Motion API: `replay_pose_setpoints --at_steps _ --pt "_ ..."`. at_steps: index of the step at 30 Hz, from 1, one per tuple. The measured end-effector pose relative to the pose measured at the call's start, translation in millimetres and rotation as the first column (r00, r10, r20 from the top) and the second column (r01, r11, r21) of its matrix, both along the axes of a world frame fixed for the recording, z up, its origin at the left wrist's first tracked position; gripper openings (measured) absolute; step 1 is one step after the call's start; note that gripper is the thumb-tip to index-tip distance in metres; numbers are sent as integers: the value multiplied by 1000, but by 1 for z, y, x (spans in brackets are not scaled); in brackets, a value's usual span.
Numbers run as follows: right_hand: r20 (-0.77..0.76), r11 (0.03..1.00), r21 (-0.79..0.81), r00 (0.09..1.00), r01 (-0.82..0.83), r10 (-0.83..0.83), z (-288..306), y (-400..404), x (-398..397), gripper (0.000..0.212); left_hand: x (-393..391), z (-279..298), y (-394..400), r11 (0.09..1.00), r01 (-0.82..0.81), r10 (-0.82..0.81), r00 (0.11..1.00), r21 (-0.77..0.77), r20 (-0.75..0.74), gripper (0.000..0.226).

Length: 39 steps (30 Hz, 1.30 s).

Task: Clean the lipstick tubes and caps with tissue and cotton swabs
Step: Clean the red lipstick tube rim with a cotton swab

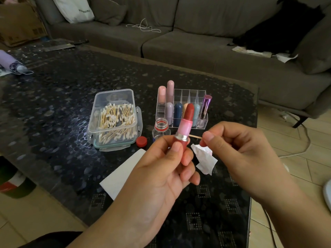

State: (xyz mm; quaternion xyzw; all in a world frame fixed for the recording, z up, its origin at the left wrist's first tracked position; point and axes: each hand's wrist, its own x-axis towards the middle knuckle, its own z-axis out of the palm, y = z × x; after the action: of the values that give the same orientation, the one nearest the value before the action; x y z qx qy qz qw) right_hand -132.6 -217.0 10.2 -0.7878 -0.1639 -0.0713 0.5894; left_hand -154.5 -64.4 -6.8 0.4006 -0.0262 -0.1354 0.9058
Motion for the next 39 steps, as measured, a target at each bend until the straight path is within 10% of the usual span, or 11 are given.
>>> replay_pose_setpoints --at_steps 39 --pt "93 999 27 995 -27 24 -6 -5 2 17 0 0 2 994 89 -89 996 -60 -2 21"
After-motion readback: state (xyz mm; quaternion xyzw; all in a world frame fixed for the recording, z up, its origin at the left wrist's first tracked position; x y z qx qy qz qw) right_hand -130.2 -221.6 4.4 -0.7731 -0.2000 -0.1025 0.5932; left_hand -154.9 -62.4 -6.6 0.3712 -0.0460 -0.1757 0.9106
